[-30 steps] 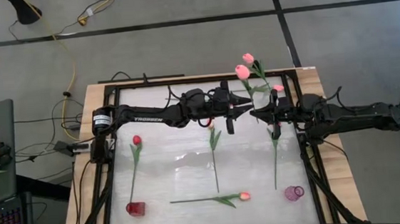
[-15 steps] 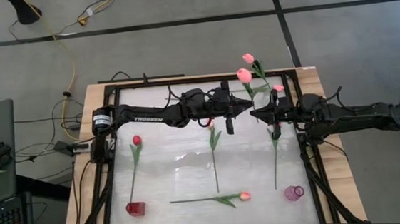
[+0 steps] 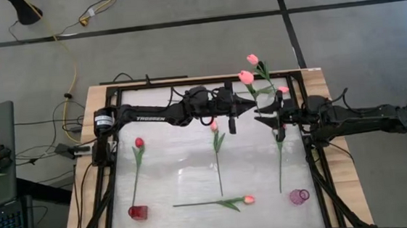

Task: Sort flowers into vase by color
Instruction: Put the pink flower in the transparent vase

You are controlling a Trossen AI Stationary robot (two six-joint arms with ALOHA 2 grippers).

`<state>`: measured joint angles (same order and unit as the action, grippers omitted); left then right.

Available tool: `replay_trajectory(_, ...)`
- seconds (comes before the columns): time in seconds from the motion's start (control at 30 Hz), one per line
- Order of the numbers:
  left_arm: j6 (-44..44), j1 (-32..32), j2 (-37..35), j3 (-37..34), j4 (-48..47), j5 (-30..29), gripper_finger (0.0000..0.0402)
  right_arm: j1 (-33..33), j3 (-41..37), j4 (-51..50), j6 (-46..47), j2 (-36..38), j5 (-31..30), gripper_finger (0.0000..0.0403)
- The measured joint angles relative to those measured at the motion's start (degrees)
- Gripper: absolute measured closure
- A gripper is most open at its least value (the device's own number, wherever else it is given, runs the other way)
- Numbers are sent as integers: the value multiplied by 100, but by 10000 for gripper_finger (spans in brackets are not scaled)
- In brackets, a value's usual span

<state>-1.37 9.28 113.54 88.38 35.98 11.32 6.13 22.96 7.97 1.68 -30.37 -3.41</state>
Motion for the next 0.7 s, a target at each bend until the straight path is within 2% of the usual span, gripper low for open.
replay_trajectory(0.13, -283, 139, 0, 0, -10, 255, 401, 0, 0, -100, -242, 18, -424, 174)
replay_trajectory(0.27, -867, 323, -4, 0, -17, 485, 401, 1, 0, -573, -303, 152, -860, 142)
replay_trajectory(0.37, -1010, 404, -4, 0, -63, 487, 401, 0, 2, -1089, 40, 270, -1179, 138)
replay_trajectory(0.57, -1187, 405, -7, 2, -71, 493, 401, 1, 270, -2146, 909, 597, -1315, 137)
replay_trajectory(0.7, -907, 374, -5, 478, -906, 309, 401, 0, 811, -3151, 1038, 796, -1500, 137)
